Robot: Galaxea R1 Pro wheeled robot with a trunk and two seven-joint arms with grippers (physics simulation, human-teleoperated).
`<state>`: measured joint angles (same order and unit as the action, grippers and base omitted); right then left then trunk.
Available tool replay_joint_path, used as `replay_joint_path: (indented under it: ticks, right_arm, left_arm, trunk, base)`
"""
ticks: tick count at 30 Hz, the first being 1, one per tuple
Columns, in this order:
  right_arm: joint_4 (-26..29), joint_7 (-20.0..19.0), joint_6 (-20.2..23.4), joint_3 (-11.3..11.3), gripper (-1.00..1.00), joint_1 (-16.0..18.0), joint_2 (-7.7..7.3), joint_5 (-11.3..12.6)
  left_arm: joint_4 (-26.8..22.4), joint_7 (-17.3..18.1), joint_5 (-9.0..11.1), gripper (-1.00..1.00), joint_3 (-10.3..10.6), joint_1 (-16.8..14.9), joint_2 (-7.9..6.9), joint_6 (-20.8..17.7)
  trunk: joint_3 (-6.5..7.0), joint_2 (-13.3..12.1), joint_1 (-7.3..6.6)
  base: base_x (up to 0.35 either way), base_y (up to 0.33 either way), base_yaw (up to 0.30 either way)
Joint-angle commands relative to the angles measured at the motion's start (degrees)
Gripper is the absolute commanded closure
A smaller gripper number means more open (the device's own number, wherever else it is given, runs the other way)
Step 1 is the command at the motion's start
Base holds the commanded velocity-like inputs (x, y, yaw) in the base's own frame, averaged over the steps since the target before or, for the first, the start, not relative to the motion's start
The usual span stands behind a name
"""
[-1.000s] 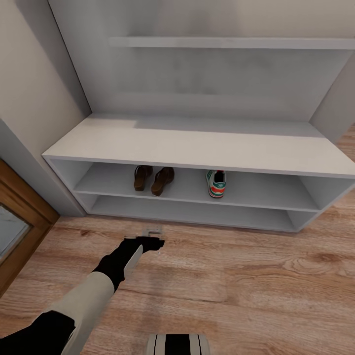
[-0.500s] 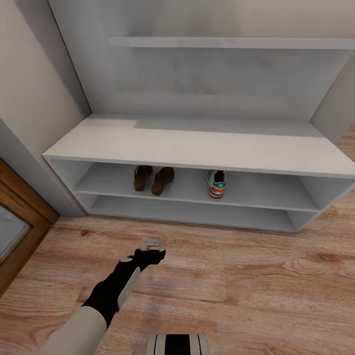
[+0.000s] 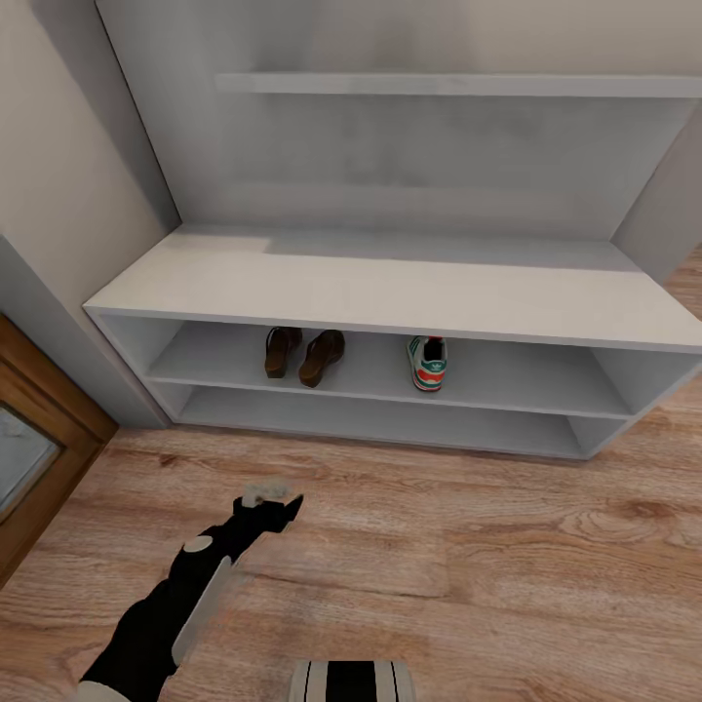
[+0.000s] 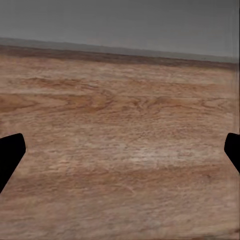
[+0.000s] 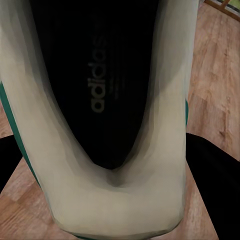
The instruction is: Pick up the two gym shoes and the two sandals from the corridor floor and place them onto the hallstand (shoe rack) in the corridor, making sure they are on the rack and not on the floor. Arrange them so the two gym shoes are next to each other and the two sandals are next to each other.
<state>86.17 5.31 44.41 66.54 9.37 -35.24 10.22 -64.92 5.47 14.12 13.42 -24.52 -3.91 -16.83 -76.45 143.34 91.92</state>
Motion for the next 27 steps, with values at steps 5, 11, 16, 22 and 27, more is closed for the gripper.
replay_joint_path:
  ticks: [5,11,16,22,27]
  right_arm:
    - [0.05,0.58,0.24,-0.04,1.00,0.03,0.04,0.59]
    - [0.05,0.53,-0.05,-0.03,1.00,0.03,1.15,0.55]
    - [0.13,0.58,-0.18,-0.04,1.00,0.03,3.03,0.51]
    - [0.14,0.66,-0.20,-0.08,1.00,0.03,3.39,0.51]
    - [0.14,0.66,-0.20,-0.09,1.00,0.03,3.42,0.51]
  left_arm:
    - [-1.84,14.36,0.54,-1.00,-11.83,0.73,-1.86,-0.31]
    - [-2.19,42.37,-0.04,-1.00,-32.13,1.10,-2.28,-0.31]
    - [-2.22,56.73,-0.35,-1.00,-41.64,1.13,-2.33,-0.31]
    - [-2.23,59.58,-0.46,-1.00,-43.96,1.14,-2.24,-0.31]
    - [-2.23,59.79,-0.45,-1.00,-44.14,1.14,-2.20,-0.31]
  trunk:
    - [-0.04,0.02,-0.01]
    - [-0.04,0.02,-0.01]
    - [-0.04,0.02,-0.01]
    - [-0.04,0.02,-0.01]
    - [-0.04,0.02,-0.01]
  base:
    - [0.000,0.000,0.000]
    - [0.000,0.000,0.000]
    - [0.000,0.000,0.000]
    - [0.000,0.000,0.000]
    - [0.000,0.000,0.000]
